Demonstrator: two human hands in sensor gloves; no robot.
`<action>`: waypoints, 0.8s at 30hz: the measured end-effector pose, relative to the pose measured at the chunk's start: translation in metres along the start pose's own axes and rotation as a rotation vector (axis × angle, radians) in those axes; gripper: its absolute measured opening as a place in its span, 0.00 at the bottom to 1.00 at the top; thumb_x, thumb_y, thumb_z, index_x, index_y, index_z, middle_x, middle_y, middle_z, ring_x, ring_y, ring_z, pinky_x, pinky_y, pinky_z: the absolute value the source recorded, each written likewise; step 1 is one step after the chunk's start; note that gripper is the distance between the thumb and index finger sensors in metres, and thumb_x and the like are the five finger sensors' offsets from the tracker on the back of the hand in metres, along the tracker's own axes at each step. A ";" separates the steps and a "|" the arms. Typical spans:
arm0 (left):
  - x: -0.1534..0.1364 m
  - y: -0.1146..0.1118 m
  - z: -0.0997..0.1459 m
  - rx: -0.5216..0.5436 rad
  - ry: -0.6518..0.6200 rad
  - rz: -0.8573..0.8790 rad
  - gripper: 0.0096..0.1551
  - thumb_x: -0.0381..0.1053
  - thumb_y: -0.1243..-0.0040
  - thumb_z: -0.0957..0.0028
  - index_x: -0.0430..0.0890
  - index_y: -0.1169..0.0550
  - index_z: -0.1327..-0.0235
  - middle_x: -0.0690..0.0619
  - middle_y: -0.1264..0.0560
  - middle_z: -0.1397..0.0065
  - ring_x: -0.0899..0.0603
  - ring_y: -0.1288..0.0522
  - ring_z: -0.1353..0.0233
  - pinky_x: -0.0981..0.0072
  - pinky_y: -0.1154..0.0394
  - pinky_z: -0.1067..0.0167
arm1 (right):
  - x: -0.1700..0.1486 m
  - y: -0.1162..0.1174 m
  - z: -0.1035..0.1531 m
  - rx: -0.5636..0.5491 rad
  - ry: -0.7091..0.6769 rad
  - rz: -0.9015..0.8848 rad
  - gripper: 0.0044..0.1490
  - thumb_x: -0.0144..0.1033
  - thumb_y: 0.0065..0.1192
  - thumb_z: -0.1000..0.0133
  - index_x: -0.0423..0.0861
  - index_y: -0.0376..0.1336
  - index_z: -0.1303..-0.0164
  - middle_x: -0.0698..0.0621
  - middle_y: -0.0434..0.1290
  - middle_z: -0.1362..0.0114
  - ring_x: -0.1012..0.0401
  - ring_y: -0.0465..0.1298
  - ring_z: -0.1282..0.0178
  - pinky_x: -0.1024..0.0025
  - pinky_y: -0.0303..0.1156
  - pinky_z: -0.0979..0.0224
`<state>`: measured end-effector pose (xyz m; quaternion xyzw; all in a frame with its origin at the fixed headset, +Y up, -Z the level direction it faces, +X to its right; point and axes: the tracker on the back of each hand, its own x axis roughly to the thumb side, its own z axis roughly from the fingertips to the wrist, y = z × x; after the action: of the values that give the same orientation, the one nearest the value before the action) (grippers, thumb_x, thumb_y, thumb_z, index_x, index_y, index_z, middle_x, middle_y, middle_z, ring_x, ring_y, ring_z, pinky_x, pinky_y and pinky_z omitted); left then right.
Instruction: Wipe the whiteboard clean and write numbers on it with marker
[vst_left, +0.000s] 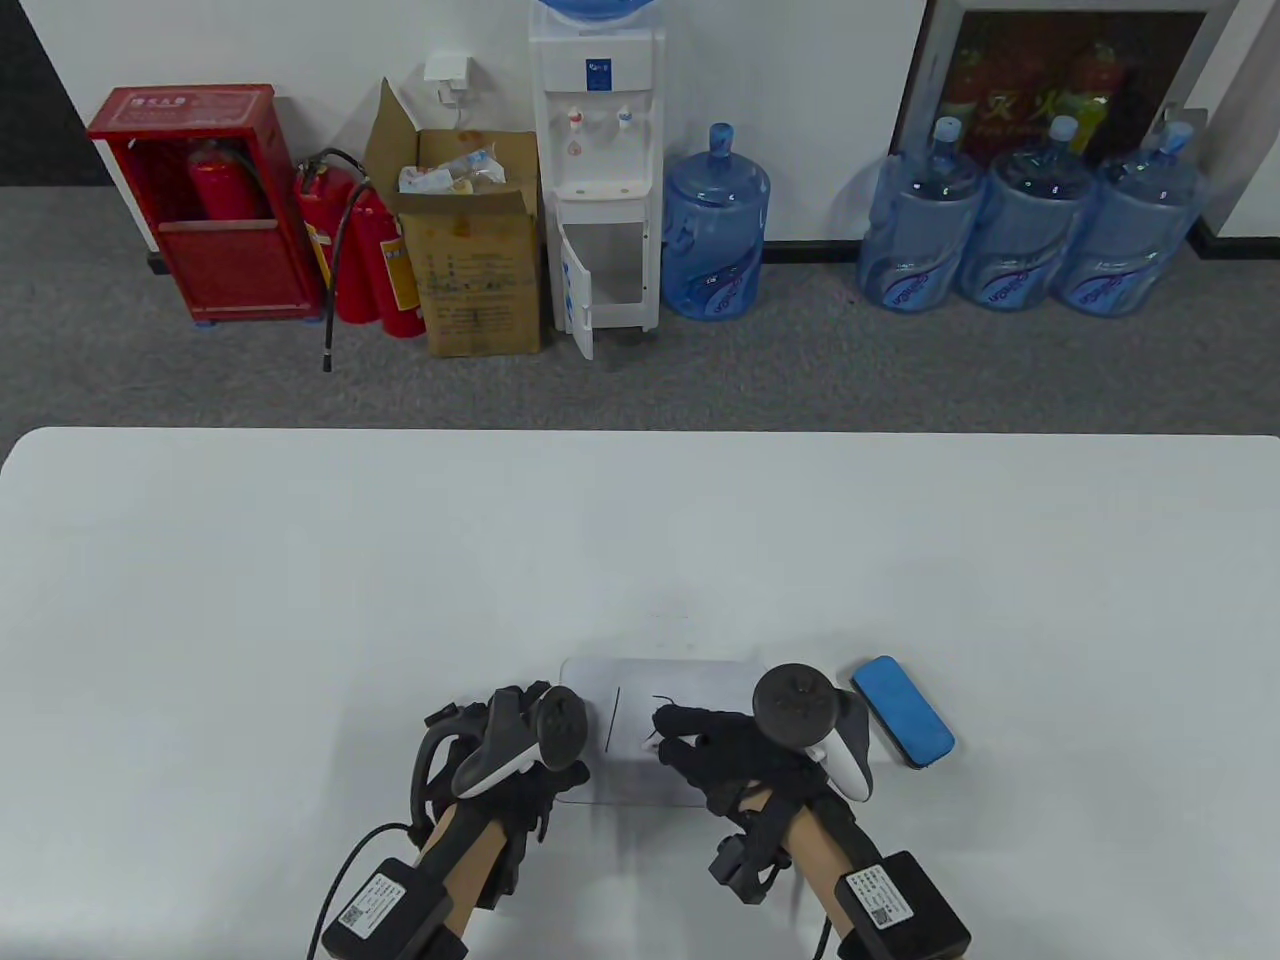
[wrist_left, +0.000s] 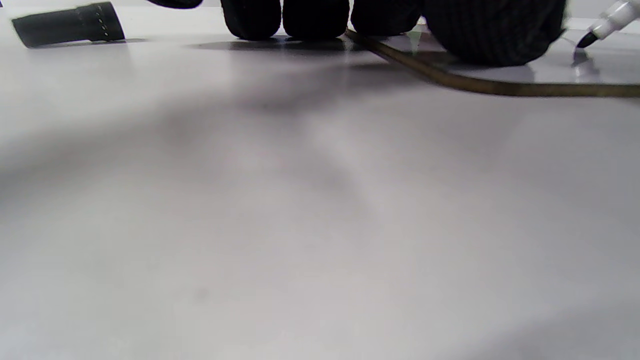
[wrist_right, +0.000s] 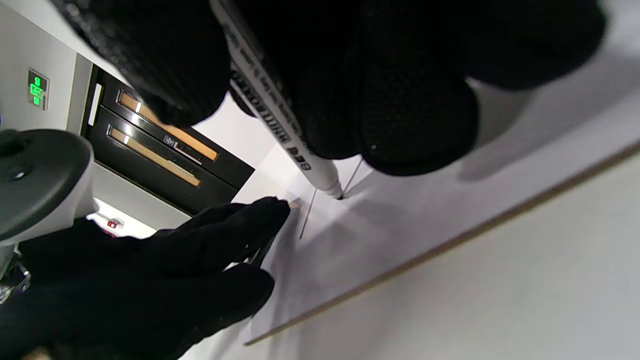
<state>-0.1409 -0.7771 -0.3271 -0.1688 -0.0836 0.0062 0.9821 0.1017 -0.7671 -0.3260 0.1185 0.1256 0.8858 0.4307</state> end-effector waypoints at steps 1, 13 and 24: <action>0.000 0.000 0.000 0.000 0.000 0.000 0.41 0.65 0.45 0.52 0.62 0.38 0.22 0.53 0.43 0.11 0.35 0.42 0.15 0.32 0.46 0.22 | -0.001 -0.003 0.001 -0.002 0.007 0.006 0.35 0.49 0.69 0.49 0.45 0.70 0.34 0.42 0.77 0.37 0.48 0.82 0.50 0.50 0.74 0.53; 0.000 0.000 0.000 -0.001 0.002 -0.001 0.41 0.65 0.45 0.52 0.62 0.38 0.22 0.53 0.44 0.11 0.35 0.43 0.15 0.32 0.46 0.23 | -0.034 -0.045 0.009 -0.164 0.122 -0.186 0.35 0.47 0.70 0.49 0.43 0.70 0.34 0.40 0.76 0.38 0.47 0.82 0.51 0.49 0.73 0.54; 0.000 0.000 0.000 -0.001 0.002 -0.001 0.41 0.65 0.45 0.52 0.62 0.38 0.22 0.53 0.44 0.11 0.35 0.43 0.15 0.32 0.46 0.22 | -0.041 -0.045 -0.007 -0.204 0.170 -0.163 0.35 0.47 0.69 0.49 0.44 0.69 0.32 0.41 0.75 0.36 0.47 0.81 0.50 0.49 0.73 0.53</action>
<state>-0.1408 -0.7772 -0.3270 -0.1691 -0.0827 0.0057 0.9821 0.1567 -0.7734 -0.3512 -0.0119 0.0800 0.8630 0.4987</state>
